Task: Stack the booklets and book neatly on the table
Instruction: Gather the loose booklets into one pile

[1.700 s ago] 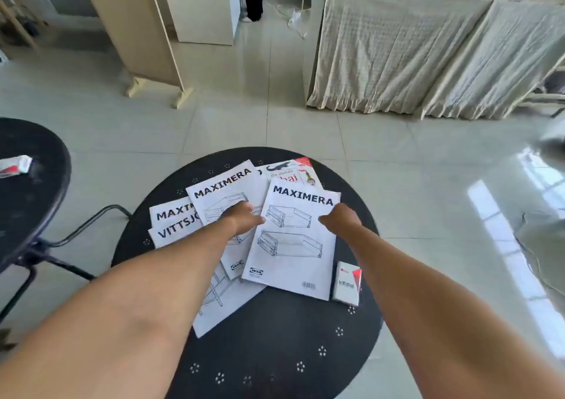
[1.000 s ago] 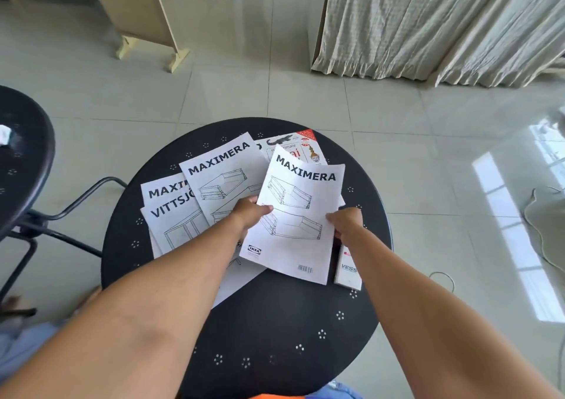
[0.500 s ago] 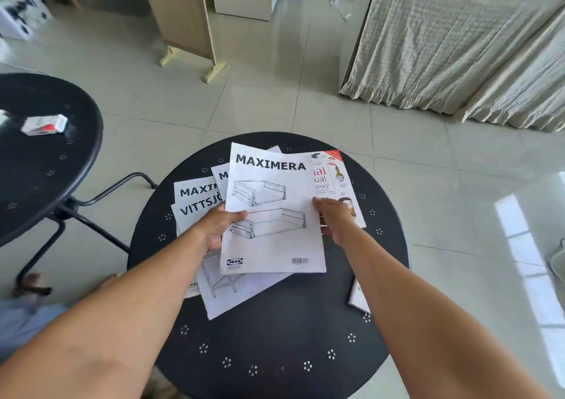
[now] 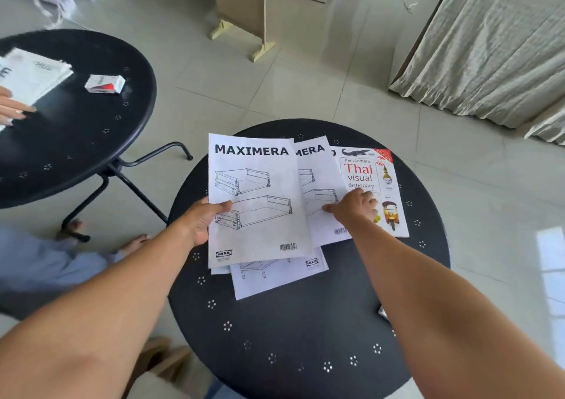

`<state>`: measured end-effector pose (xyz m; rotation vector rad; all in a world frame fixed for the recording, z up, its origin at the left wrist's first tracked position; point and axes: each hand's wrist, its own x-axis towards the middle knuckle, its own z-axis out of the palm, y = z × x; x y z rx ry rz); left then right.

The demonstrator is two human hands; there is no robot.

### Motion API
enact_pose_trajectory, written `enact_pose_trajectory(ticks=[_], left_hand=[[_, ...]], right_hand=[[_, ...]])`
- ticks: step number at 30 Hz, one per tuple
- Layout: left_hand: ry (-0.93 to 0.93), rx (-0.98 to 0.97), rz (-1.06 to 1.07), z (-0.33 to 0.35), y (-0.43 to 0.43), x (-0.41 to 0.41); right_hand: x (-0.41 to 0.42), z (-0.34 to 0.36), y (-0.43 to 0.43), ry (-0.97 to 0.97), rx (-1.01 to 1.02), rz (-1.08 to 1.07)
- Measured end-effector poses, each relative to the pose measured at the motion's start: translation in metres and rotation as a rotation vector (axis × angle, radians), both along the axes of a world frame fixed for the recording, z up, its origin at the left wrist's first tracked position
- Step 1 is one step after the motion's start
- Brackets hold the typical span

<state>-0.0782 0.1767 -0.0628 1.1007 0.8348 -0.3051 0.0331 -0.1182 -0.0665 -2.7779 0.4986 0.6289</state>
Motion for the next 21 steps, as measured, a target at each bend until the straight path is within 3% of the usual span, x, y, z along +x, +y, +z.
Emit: enact_pose_trajectory(ticks=[7, 10, 15, 17, 21], left_hand=[[0.02, 0.002, 0.056, -0.011, 0.02, -0.011], [0.018, 0.006, 0.067, -0.012, 0.022, -0.01], [0.015, 0.007, 0.086, -0.011, 0.019, 0.0], [0.003, 0.001, 0.064, -0.01, 0.015, 0.007], [-0.029, -0.033, 0.062, -0.005, 0.003, 0.019]], right_hand=[[0.008, -0.007, 0.002, 0.075, 0.15, -0.087], [0.012, -0.004, 0.001, 0.008, 0.25, -0.097], [0.012, 0.002, -0.007, -0.082, 0.551, -0.187], [0.012, 0.006, -0.012, -0.059, 0.71, -0.262], [0.008, 0.015, -0.023, 0.006, 0.845, -0.273]])
